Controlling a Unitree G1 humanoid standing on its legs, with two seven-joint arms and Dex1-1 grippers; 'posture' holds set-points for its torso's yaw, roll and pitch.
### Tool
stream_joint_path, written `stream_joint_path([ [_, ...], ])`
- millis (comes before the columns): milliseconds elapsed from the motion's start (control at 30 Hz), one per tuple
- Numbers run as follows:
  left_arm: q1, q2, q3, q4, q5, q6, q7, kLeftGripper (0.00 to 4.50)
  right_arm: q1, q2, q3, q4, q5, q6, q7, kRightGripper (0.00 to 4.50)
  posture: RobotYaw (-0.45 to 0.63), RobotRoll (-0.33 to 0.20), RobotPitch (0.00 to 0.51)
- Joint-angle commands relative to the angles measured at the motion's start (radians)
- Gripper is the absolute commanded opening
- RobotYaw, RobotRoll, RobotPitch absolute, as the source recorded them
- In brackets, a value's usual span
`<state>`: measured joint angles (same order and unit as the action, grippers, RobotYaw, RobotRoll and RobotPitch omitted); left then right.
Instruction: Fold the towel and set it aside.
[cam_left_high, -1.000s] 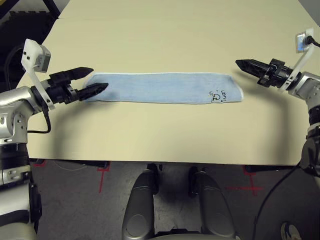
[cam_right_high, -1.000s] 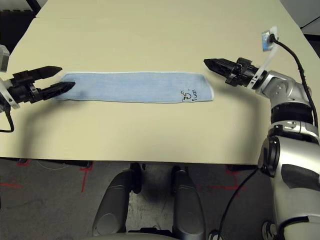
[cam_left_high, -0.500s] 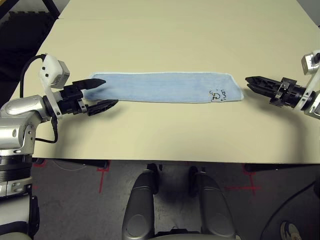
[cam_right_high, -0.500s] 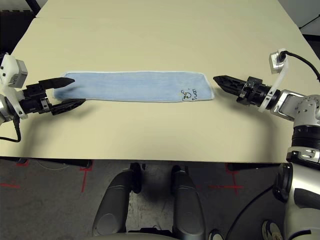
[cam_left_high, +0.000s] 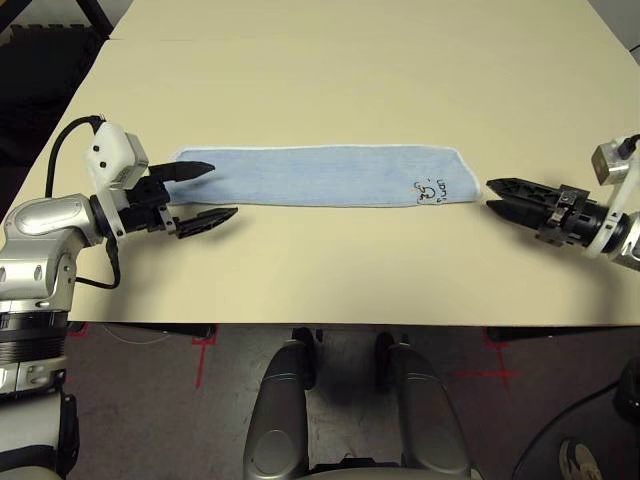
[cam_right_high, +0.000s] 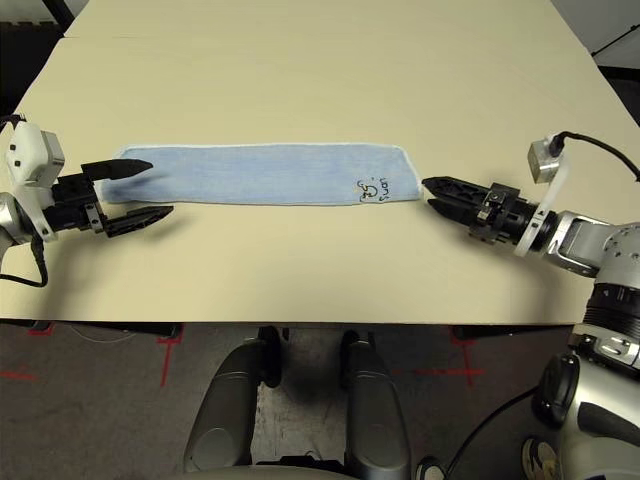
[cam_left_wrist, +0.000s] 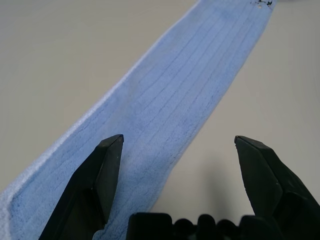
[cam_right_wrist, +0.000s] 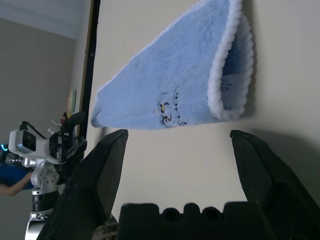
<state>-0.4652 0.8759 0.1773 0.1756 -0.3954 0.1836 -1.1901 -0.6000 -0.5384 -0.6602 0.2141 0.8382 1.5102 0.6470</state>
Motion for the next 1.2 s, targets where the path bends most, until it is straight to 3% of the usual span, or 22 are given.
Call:
stream_joint_path([
  [33, 0.011, -0.018, 0.013, -0.014, -0.03, -0.009, -0.015, 4.5, 0.026, 0.046, -0.065, -0.054, 0.018, 0.049, -0.077, 4.47, -0.03, 0.0, 0.261],
  [467, 0.008, -0.038, 0.033, -0.024, -0.095, 0.022, -0.012, 4.5, -0.012, 0.226, -0.187, -0.132, 0.014, 0.029, -0.277, 4.47, -0.03, 0.0, 0.264],
  [833, 0.008, -0.027, 0.032, -0.019, -0.102, 0.028, -0.022, 4.5, -0.003, 0.253, -0.119, -0.101, 0.006, -0.172, -0.355, 4.47, -0.03, 0.0, 0.26],
  [967, 0.013, -0.024, 0.032, -0.019, -0.1, 0.026, -0.03, 4.5, 0.003, 0.252, -0.107, -0.094, 0.021, -0.195, -0.373, 3.5, -0.03, 0.0, 0.26],
  [1200, 0.012, -0.022, 0.024, -0.016, -0.093, 0.023, -0.041, 4.5, 0.022, 0.24, -0.1, -0.097, 0.05, -0.209, -0.392, 0.8, -0.04, 0.0, 0.259],
])
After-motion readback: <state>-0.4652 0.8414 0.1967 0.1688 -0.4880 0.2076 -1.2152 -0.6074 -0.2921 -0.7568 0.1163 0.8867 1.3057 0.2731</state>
